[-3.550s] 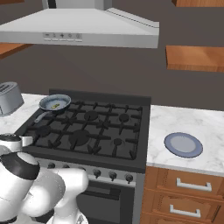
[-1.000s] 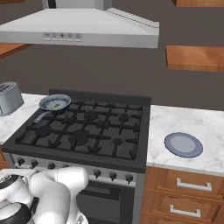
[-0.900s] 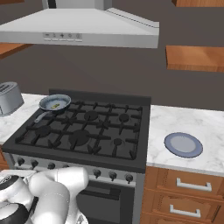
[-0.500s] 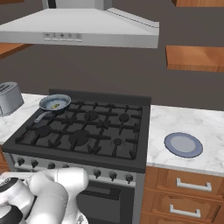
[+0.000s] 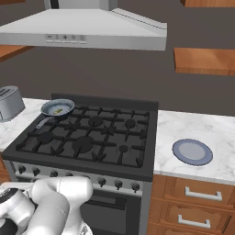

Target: Pick up the butter stick and place it in the pan. Then turn on the burner for the pan.

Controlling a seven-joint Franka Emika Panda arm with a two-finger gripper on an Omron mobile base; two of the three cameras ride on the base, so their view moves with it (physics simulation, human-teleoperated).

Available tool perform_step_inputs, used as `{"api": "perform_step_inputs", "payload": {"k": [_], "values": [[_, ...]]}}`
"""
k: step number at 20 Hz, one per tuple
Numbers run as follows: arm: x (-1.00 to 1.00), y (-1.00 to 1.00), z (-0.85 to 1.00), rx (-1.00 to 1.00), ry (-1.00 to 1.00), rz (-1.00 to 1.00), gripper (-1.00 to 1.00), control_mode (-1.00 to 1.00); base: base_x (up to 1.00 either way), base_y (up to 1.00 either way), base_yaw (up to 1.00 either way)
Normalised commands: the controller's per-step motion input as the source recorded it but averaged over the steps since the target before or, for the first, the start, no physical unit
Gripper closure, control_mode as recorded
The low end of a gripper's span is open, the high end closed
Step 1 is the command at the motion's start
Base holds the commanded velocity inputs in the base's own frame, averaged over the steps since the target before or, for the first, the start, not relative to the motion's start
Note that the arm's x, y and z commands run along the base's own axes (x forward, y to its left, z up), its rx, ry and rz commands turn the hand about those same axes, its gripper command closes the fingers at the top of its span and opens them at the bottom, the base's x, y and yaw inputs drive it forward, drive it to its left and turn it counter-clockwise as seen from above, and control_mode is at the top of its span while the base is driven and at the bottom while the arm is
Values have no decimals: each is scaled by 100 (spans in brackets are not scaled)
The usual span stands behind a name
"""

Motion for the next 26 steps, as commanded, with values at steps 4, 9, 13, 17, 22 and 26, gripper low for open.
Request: {"api": "perform_step_inputs", "payload": {"k": [4, 9, 13, 17, 22, 26], "values": [[2, 1, -9, 0, 0, 0, -100, -100, 0, 0, 0], [14, 0, -9, 2, -4, 0, -100, -100, 0, 0, 0], [30, 0, -1, 4, -5, 0, -100, -100, 0, 0, 0], [17, -2, -8, 6, -9, 0, -100, -100, 0, 0, 0], [5, 0, -7, 11, -3, 0, -100, -100, 0, 0, 0], [10, 0, -6, 11, 0, 0, -100, -100, 0, 0, 0]]}}
